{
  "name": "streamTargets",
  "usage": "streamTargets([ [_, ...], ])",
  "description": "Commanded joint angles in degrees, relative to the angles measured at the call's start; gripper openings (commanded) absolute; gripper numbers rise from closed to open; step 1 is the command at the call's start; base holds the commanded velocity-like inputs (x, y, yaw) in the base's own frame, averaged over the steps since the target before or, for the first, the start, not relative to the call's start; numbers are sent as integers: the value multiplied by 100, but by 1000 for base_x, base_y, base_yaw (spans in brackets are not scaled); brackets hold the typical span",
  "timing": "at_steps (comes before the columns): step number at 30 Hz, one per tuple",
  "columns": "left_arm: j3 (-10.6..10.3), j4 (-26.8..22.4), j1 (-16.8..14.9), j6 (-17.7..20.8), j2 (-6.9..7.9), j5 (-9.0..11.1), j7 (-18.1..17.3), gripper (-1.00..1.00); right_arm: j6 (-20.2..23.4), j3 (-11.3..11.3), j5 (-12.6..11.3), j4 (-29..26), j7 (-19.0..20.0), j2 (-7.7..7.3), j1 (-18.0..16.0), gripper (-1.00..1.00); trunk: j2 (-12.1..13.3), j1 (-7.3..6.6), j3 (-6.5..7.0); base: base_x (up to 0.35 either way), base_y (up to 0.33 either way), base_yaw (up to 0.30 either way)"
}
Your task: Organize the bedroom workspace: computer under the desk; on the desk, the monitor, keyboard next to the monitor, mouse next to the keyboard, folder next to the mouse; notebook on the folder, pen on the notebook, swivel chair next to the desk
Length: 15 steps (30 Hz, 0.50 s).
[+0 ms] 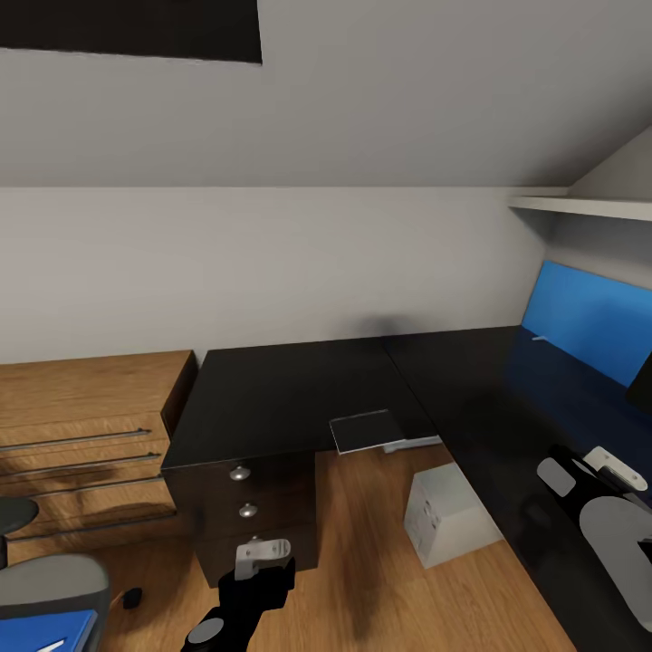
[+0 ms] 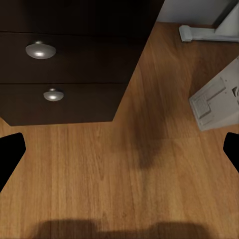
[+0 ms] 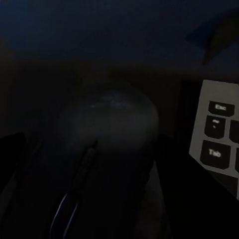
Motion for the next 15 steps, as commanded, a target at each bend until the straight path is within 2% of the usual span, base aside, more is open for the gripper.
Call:
streamTargets([
  [1, -7, -9, -1, 9, 0, 60, 51, 100, -32, -40, -15, -1, 7, 2, -3, -100, -3, 0, -5, 0, 0, 0],
  [15, -14, -9, -1, 9, 0, 60, 51, 100, -32, -40, -15, -3, 3, 2, -3, -100, -3, 0, -5, 0, 0, 0],
])
